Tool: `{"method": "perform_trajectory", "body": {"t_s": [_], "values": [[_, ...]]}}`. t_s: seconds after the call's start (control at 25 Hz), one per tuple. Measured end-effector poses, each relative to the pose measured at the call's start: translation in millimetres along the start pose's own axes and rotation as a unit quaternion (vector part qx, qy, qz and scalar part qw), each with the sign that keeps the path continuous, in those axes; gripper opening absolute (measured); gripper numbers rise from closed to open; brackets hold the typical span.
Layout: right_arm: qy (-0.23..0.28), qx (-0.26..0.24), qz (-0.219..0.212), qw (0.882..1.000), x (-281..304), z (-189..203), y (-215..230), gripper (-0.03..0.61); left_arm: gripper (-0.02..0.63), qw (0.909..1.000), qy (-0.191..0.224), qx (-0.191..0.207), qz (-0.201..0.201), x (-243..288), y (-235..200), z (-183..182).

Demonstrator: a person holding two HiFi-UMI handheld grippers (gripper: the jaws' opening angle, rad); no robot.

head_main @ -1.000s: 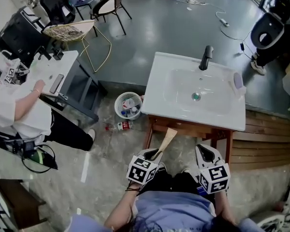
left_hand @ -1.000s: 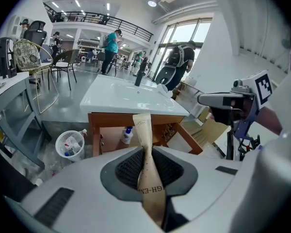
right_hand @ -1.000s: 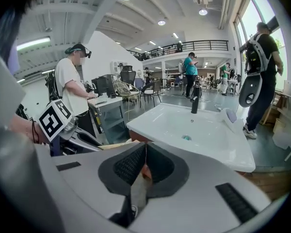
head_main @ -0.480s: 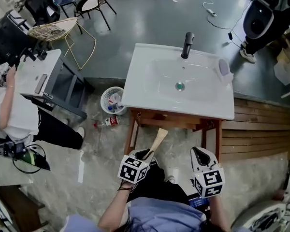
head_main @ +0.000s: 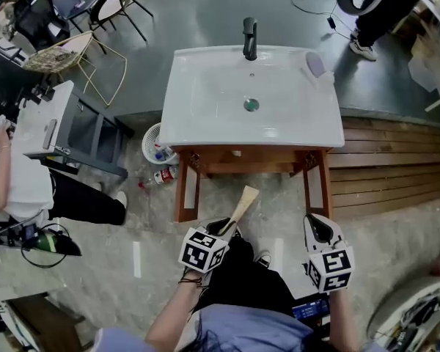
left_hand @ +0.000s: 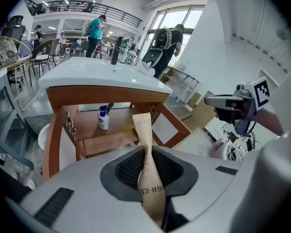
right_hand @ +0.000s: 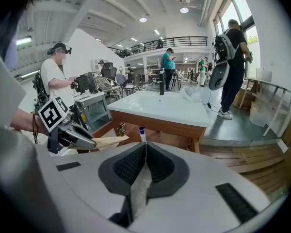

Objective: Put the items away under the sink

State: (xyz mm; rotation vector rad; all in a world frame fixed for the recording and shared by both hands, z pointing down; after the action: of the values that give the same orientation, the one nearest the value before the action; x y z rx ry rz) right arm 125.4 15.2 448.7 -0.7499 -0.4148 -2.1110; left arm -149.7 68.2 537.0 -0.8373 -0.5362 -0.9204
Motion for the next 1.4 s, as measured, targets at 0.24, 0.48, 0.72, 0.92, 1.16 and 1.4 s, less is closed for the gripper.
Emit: {"method": "perform_trajectory", "body": {"t_s": [0.24, 0.48, 0.72, 0.92, 1.16, 1.4], "values": [[0.009, 0.024, -0.004, 1.0, -5.1, 32.0, 19.8, 0.018, 0.066, 0.9998, -0.01, 0.019, 0.005, 25.8, 14.7, 5.1], [0.012, 0.018, -0.025, 0.999, -3.8, 52.8, 33.2, 0.018, 0.066, 0.9964, -0.034, 0.077, 0.014, 60.5, 18.1, 2.0], [0.028, 0.009, -0.042, 0.999, 3.2, 68.3, 54.1, 0.018, 0.066, 0.9932, -0.04, 0.109, 0.011, 105.4, 8.3, -1.5], [0.03, 0.011, -0.053, 0.998, 12.4, 79.0, 73.0, 0.018, 0.067, 0.9928, -0.033, 0.114, 0.013, 146.4, -6.1, -8.4], [0.069, 0.028, -0.045, 0.996, 23.2, 103.9, 89.0, 0.018, 0.066, 0.9946, -0.026, 0.099, 0.017, 190.9, -31.8, -15.5], [0.103, 0.025, -0.052, 0.993, 37.8, 109.9, 87.0, 0.018, 0.067, 0.9966, -0.029, 0.076, 0.01, 239.3, -59.1, -20.5]]}}
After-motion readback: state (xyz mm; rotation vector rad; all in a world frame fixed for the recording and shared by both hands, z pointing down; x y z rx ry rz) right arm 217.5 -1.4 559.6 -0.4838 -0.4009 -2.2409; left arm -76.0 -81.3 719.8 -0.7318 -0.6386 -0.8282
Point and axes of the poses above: the fingertips, and each gripper's own axes: x forward along the fingers, y to its right, z out of its underside, the point moved 10 cm from there along -x, backward along the fingers, and after that the axes turned 3 degrees about z, right-handed, at the moved point
